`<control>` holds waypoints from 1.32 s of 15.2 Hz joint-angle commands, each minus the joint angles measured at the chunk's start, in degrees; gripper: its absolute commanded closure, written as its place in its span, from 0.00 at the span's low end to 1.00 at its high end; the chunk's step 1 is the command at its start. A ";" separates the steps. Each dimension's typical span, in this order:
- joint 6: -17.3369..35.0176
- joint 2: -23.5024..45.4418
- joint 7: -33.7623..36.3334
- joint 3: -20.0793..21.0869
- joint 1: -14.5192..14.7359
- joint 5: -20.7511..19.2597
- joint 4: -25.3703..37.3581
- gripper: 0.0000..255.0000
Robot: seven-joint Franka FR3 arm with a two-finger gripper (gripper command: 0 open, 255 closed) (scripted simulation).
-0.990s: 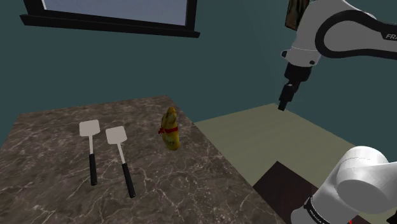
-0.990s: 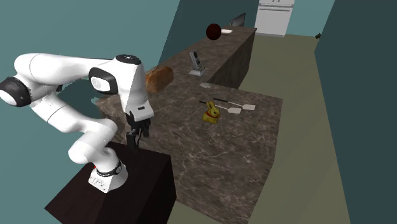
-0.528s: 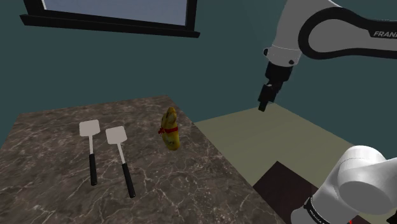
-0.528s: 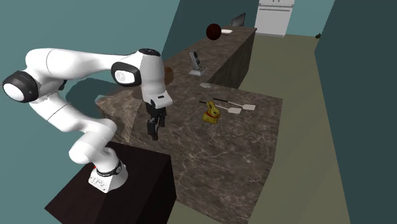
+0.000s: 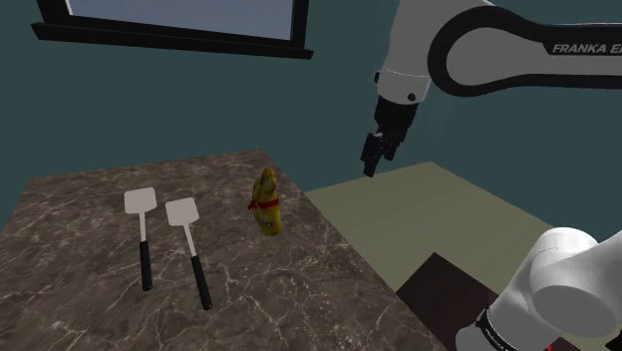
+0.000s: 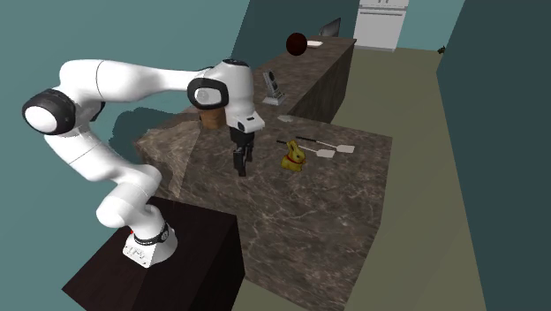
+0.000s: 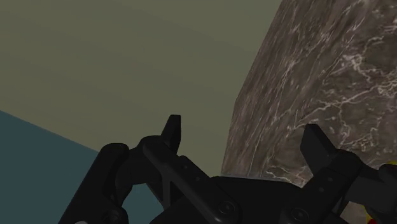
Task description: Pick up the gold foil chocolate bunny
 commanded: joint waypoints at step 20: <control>0.23 36.77 27.03 18.10 5.41 -16.40 35.00 0.00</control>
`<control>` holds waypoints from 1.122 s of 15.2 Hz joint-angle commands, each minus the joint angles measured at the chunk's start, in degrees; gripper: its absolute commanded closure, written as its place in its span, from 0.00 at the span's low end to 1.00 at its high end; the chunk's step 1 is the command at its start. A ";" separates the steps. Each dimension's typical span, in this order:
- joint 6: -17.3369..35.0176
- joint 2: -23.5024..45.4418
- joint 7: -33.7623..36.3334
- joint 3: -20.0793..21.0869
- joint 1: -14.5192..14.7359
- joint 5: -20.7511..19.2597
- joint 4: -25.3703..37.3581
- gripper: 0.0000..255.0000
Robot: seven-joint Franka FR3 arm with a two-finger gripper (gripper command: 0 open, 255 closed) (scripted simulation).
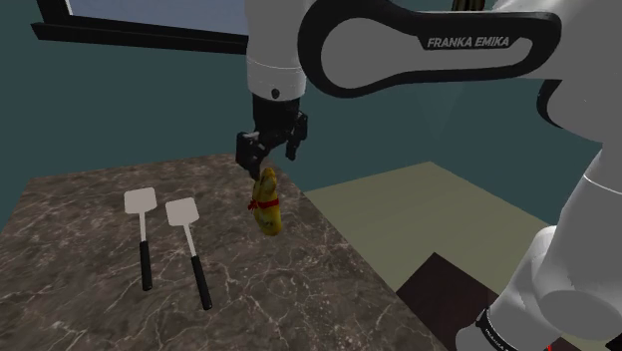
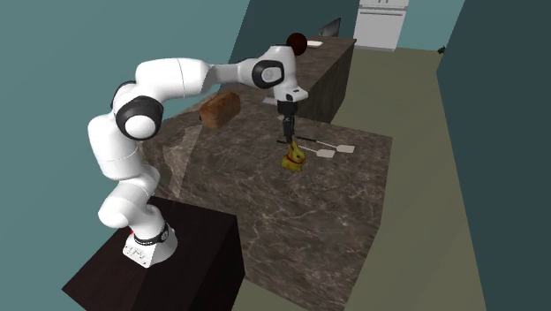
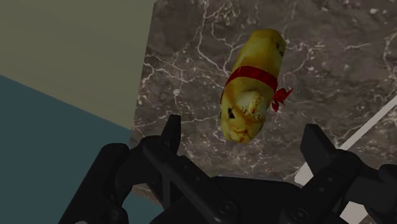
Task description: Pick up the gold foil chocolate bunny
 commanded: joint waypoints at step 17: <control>4.77 0.15 1.40 -0.02 -0.02 -0.39 -4.75 1.00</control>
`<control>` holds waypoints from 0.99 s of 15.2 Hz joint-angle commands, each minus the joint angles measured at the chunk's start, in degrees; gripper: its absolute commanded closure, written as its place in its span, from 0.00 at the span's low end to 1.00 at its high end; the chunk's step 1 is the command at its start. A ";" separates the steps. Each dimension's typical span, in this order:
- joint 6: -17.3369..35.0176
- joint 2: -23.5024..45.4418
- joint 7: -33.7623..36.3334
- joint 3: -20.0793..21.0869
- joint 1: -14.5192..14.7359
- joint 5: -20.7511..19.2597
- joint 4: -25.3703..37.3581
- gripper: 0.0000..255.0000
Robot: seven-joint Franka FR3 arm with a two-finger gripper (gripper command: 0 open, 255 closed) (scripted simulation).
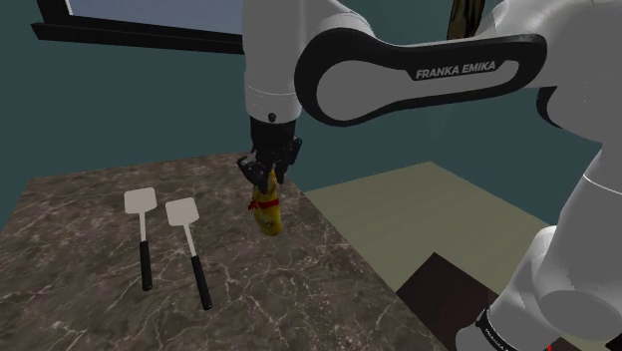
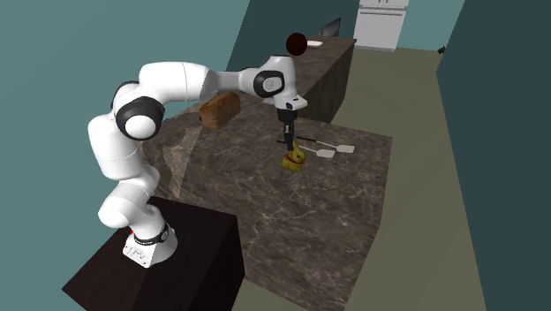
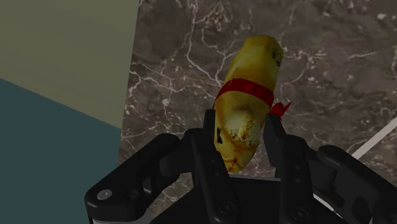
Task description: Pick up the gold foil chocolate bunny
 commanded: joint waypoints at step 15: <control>-12.18 2.34 -1.63 0.54 1.44 -0.98 14.11 1.00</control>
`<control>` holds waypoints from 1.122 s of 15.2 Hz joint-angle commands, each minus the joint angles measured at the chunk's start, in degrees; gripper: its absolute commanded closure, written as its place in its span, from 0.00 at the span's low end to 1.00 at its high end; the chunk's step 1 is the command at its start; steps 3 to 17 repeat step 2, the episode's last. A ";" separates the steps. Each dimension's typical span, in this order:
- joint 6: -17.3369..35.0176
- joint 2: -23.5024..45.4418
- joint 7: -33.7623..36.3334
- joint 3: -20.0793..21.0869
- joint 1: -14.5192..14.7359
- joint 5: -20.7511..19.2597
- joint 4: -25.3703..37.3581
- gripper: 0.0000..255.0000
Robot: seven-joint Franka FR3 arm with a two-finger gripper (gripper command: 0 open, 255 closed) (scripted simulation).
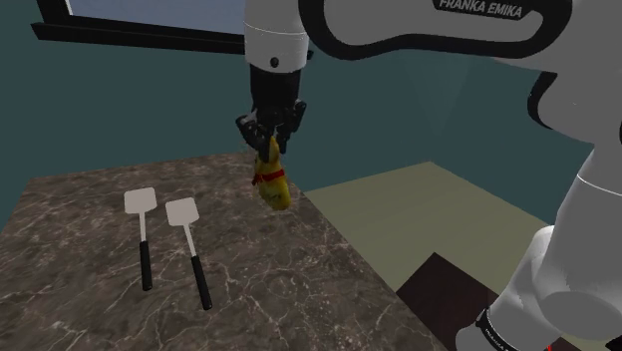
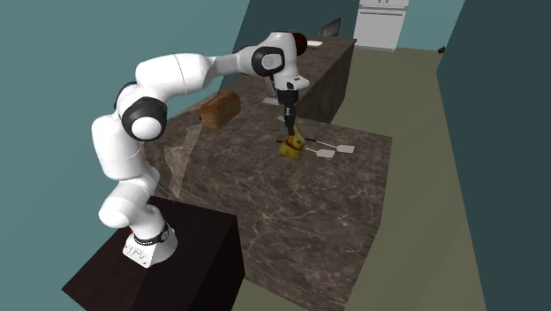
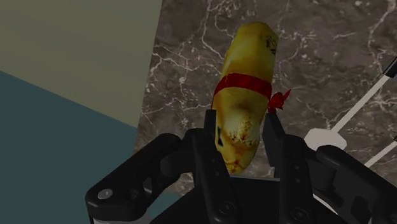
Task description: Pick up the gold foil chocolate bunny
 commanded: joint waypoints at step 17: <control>-1.07 0.35 -0.05 0.07 0.22 -0.21 1.36 1.00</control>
